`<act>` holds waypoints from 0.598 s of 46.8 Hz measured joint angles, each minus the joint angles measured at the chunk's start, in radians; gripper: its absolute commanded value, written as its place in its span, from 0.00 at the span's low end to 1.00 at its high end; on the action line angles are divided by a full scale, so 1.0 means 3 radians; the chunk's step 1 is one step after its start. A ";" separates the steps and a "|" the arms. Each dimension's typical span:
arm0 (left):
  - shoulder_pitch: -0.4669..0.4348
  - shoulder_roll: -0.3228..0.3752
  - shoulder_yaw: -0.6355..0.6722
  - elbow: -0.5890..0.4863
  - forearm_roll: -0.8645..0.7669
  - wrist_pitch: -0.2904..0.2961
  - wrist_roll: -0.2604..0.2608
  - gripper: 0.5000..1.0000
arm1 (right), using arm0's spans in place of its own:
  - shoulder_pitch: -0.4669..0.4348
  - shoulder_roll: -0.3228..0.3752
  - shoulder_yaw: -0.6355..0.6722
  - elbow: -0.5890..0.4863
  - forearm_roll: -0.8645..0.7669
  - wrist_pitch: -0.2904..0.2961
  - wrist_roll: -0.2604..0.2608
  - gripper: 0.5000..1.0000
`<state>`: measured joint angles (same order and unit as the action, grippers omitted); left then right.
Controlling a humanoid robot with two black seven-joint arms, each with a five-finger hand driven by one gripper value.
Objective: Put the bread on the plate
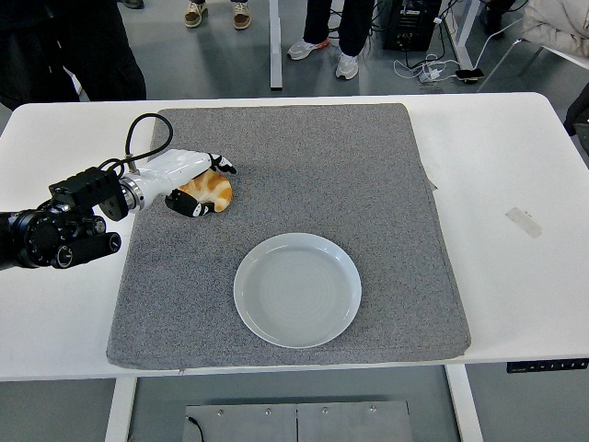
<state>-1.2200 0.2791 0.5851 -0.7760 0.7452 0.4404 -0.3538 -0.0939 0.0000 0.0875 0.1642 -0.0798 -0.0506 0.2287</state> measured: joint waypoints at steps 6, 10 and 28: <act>0.0006 -0.0004 0.0018 0.0004 0.0004 0.0000 -0.0011 0.00 | 0.0001 0.0000 0.0000 0.0000 0.0000 0.0000 0.0000 1.00; 0.0007 0.0001 0.0013 0.0002 0.0004 -0.0004 -0.0012 0.00 | 0.0000 0.0000 0.0000 0.0000 0.0000 0.0000 0.0000 1.00; -0.0090 0.0055 -0.0183 -0.0009 -0.0010 -0.0036 -0.0047 0.00 | 0.0001 0.0000 0.0000 0.0000 0.0000 0.0000 0.0000 1.00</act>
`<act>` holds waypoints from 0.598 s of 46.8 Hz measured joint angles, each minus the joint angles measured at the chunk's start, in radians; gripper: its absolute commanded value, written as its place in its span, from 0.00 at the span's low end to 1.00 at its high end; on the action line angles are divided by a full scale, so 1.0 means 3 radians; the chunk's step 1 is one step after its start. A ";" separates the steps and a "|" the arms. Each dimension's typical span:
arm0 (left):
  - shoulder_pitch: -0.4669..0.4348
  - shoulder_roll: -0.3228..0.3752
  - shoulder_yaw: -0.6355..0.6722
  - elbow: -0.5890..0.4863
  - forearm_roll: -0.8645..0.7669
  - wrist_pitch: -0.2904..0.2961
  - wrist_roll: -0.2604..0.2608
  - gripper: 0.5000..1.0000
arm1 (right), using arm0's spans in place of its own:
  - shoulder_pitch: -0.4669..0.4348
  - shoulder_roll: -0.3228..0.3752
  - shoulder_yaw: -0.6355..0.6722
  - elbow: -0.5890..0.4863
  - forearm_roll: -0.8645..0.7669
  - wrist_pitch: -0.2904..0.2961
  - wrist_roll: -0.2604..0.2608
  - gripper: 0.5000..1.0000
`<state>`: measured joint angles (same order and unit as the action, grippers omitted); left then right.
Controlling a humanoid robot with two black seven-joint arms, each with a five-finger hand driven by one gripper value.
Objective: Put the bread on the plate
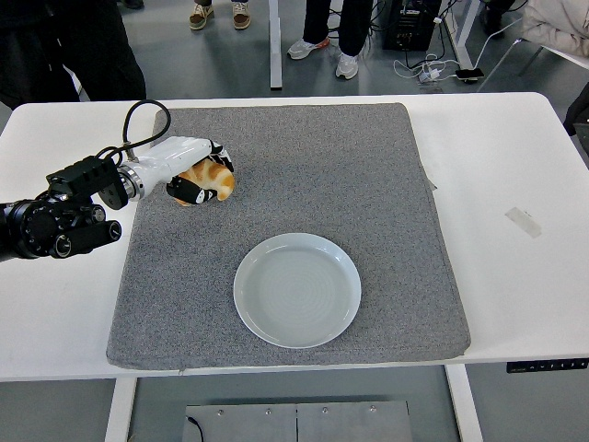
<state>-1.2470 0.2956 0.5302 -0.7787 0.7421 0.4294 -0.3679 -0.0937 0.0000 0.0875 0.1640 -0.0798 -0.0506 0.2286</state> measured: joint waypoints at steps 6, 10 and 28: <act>-0.0093 0.0031 -0.0016 -0.0045 0.0006 0.0000 -0.0043 0.00 | 0.0000 0.0000 0.0000 0.0001 0.0000 0.0000 0.0000 1.00; -0.0191 0.0087 -0.0028 -0.0075 0.0017 0.0000 -0.0102 0.00 | 0.0000 0.0000 0.0000 0.0001 0.0000 0.0000 0.0000 1.00; -0.0607 0.0361 -0.0196 -0.0512 0.0711 0.0155 -0.0290 0.00 | -0.0001 0.0000 0.0000 0.0000 0.0000 0.0000 0.0000 1.00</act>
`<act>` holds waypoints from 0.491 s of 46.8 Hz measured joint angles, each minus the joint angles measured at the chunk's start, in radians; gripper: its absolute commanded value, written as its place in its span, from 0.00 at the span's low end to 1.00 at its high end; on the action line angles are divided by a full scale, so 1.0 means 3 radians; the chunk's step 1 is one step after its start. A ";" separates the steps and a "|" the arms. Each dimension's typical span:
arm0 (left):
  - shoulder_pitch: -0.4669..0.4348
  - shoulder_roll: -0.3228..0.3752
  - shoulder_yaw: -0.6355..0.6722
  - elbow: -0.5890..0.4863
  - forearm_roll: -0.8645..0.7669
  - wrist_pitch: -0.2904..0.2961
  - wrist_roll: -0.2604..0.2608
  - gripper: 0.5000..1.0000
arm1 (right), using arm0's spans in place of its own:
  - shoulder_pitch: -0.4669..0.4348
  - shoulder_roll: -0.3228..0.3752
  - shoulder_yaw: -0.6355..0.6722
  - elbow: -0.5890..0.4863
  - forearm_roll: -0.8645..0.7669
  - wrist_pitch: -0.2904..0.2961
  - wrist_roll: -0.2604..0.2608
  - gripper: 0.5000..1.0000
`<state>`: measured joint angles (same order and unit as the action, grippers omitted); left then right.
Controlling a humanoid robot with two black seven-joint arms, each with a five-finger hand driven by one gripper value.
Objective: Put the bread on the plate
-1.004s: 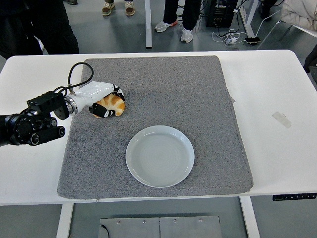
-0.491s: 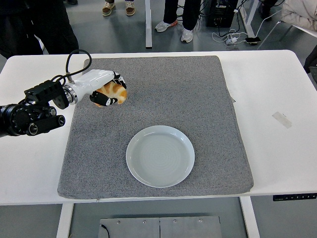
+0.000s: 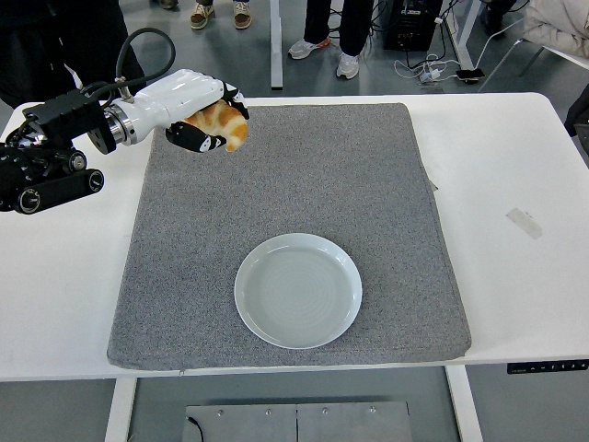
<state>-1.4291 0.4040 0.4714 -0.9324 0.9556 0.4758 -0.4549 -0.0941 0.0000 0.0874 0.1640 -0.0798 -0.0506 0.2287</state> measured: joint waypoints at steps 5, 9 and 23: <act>-0.0001 0.0008 -0.0046 -0.0126 0.0235 0.0082 -0.0076 0.00 | 0.0001 0.0000 0.0000 0.0000 0.0000 0.0000 0.0000 1.00; -0.0001 0.0009 -0.0056 -0.0212 0.0347 0.0114 -0.0146 0.00 | 0.0002 0.0000 0.0000 0.0000 0.0000 0.0000 0.0000 1.00; -0.0001 -0.0098 -0.0153 -0.0528 0.0561 0.0118 -0.0208 0.00 | 0.0001 0.0000 0.0000 0.0000 0.0000 0.0000 -0.0001 1.00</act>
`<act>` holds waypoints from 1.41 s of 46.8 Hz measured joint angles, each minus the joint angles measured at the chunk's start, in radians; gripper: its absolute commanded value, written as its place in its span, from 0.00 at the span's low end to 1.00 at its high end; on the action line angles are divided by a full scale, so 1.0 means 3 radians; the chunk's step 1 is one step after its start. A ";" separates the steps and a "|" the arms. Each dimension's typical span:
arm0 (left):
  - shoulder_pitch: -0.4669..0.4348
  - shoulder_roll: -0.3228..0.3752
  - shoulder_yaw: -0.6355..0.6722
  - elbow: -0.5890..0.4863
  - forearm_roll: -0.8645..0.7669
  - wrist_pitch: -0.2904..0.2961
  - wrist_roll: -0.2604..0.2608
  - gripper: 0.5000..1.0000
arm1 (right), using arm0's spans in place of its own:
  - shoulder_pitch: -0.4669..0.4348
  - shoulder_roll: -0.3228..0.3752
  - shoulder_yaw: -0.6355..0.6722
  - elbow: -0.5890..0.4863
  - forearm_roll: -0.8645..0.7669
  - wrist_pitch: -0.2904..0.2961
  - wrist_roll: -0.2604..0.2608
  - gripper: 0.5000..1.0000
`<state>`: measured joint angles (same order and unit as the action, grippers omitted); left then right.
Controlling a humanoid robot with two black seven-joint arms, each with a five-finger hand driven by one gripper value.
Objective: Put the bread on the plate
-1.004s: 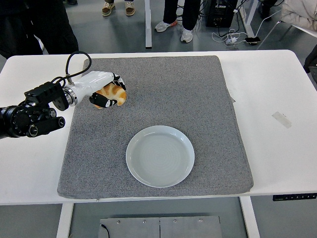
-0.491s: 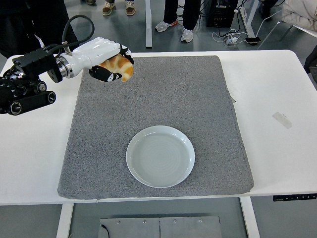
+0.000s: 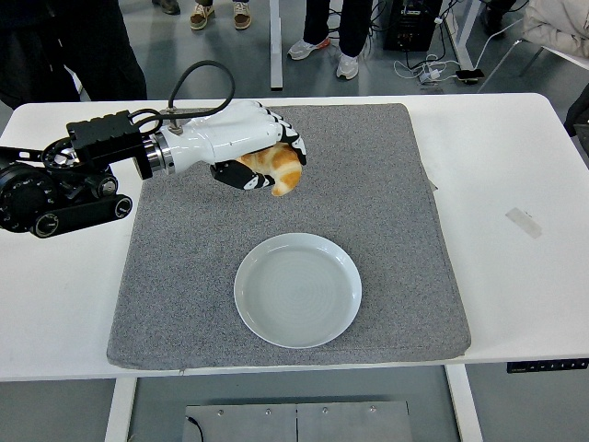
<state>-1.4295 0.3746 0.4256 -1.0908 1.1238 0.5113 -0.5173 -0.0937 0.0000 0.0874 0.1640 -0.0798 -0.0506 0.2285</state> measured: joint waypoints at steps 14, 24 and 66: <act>0.0081 -0.0353 0.0041 -0.0021 0.0032 -0.0001 0.0011 0.00 | 0.0001 0.0000 0.0000 0.0000 0.0000 0.0000 0.0000 1.00; 0.0125 -0.0420 0.0050 -0.0046 0.0167 0.0003 0.0011 0.00 | 0.0001 0.0000 0.0000 0.0000 0.0000 0.0000 0.0000 1.00; 0.0482 -0.0568 0.0418 -0.0060 0.0335 0.0142 0.0006 0.00 | 0.0000 0.0000 0.0000 0.0000 0.0000 0.0000 0.0000 1.00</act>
<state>-1.2849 0.2041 0.5510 -1.1088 1.2242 0.5539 -0.5156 -0.0936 0.0000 0.0874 0.1641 -0.0798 -0.0506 0.2286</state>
